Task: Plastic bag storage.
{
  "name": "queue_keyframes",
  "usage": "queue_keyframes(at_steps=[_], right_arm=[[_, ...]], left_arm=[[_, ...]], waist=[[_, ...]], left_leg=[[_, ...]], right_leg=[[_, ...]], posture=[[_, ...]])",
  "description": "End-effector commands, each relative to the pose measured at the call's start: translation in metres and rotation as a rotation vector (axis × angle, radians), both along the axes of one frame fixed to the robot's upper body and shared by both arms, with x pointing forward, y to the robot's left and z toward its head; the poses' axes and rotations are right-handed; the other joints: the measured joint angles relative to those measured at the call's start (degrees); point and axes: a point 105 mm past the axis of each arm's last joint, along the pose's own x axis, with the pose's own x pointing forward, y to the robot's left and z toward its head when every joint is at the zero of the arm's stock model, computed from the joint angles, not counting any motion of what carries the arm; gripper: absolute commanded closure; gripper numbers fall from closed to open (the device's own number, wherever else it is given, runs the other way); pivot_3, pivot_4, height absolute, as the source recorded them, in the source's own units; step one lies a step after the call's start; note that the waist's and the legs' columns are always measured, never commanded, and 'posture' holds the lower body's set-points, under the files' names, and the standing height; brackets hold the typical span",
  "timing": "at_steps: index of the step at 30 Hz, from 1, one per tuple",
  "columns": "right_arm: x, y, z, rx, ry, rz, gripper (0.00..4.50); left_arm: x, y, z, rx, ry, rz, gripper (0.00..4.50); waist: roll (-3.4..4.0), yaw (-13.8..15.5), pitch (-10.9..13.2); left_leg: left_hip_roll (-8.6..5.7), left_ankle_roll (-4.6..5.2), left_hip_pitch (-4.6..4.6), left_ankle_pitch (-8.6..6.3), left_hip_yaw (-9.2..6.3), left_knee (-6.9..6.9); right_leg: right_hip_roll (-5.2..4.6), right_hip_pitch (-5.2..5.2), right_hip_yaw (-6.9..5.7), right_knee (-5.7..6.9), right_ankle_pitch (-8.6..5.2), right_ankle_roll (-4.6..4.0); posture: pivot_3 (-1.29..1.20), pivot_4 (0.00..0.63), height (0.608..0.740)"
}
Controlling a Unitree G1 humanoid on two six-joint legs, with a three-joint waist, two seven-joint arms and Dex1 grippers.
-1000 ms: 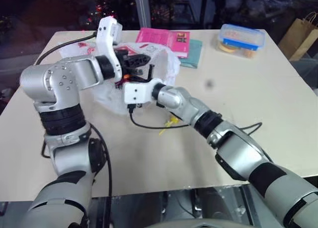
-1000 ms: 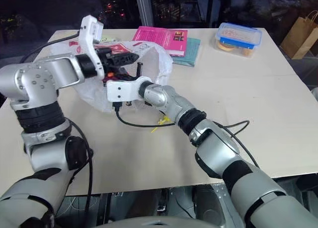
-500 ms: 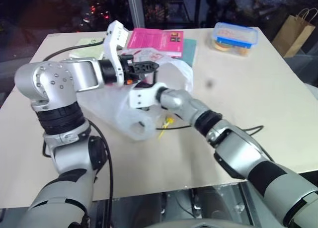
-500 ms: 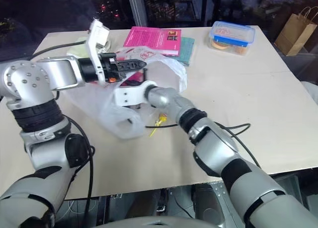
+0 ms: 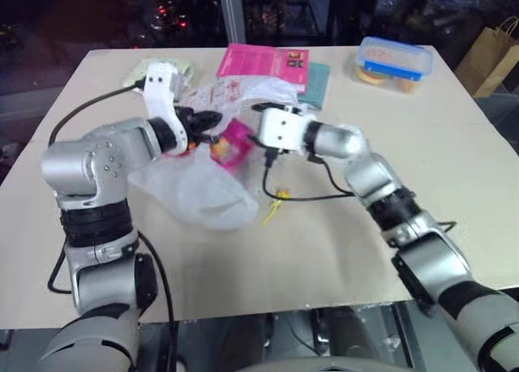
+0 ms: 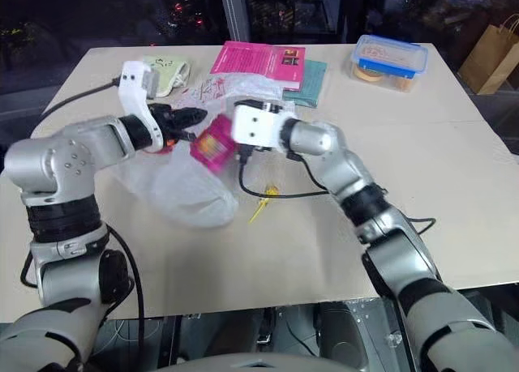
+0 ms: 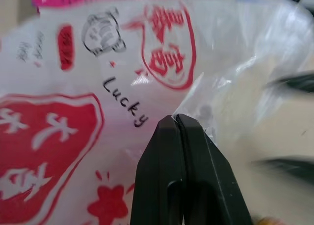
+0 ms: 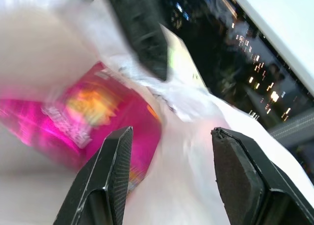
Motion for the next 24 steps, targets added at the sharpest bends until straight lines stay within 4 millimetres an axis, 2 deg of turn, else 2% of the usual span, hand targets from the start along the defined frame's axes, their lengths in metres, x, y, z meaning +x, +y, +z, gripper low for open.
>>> queue_keyframes(at_steps=[1,3,5,7,9,13,17,21,24], right_arm=[[-0.023,-0.016,0.014,0.071,0.052,-0.016,1.84],[-0.029,-0.031,0.010,0.208,0.226,-0.084,1.84],[-0.045,-0.038,-0.014,0.266,0.457,-0.106,1.84],[-0.057,-0.037,-0.030,0.294,0.591,-0.124,1.84],[-0.055,-0.035,-0.043,0.350,0.698,-0.173,1.84],[-0.043,-0.038,-0.073,0.267,0.754,-0.236,1.84],[-0.035,-0.033,-0.101,0.245,0.836,-0.282,1.76],[-0.039,-0.031,-0.118,0.187,0.863,-0.293,1.76],[-0.038,-0.031,-0.125,0.193,0.880,-0.312,1.76]], left_arm=[[0.000,0.001,0.013,0.054,-0.100,-0.021,4.50],[0.000,0.000,0.012,0.080,-0.113,-0.037,4.50],[0.000,0.003,0.013,0.101,-0.126,-0.041,4.50],[-0.001,0.004,0.015,0.114,-0.135,-0.057,4.50],[-0.004,0.001,0.016,0.114,-0.138,-0.098,4.50],[-0.010,-0.006,0.017,0.128,-0.134,-0.156,4.50],[-0.015,-0.007,0.016,0.213,-0.148,-0.195,3.36],[-0.014,-0.008,0.019,0.273,-0.184,-0.182,1.52],[-0.017,-0.012,0.019,0.271,-0.191,-0.194,1.52]], waist=[[0.00,-0.14,0.00],[-0.01,0.02,0.00],[-0.01,0.22,-0.01],[-0.01,0.28,-0.01],[-0.01,0.23,-0.01],[-0.01,0.43,-0.01],[0.00,0.78,-0.01],[-0.01,0.87,-0.01],[-0.01,0.93,-0.01]], left_leg=[[0.01,0.00,0.02,0.00,0.01,0.00],[0.02,0.01,0.05,0.00,0.04,0.01],[0.03,0.01,0.05,0.00,0.04,0.02],[0.03,0.03,0.04,-0.01,0.04,0.02],[0.02,0.04,0.04,-0.01,0.06,0.03],[0.02,0.04,0.06,-0.01,0.06,0.07],[0.01,0.05,0.08,0.00,0.06,0.13],[0.03,0.04,0.08,0.00,0.07,0.06],[0.03,0.05,0.08,0.00,0.08,0.06]], right_leg=[[0.01,0.00,0.01,0.02,0.00,0.00],[0.02,0.01,0.03,0.03,0.01,-0.02],[0.01,0.02,0.03,0.03,0.01,-0.02],[0.00,0.02,0.04,0.01,0.01,-0.03],[-0.02,0.02,0.04,0.02,0.02,-0.03],[0.00,0.03,-0.01,0.03,0.08,-0.11],[0.04,0.08,-0.02,0.03,0.08,-0.11],[0.07,0.05,-0.01,0.01,0.08,-0.12],[0.07,0.07,-0.01,0.00,0.08,-0.11]], posture=[[0.00,0.150,0.740],[0.00,0.150,0.740],[0.00,0.150,0.740],[0.00,0.150,0.740],[0.00,0.150,0.740],[0.00,0.150,0.740],[0.00,0.150,0.740],[0.00,0.150,0.740],[0.00,0.150,0.740]])
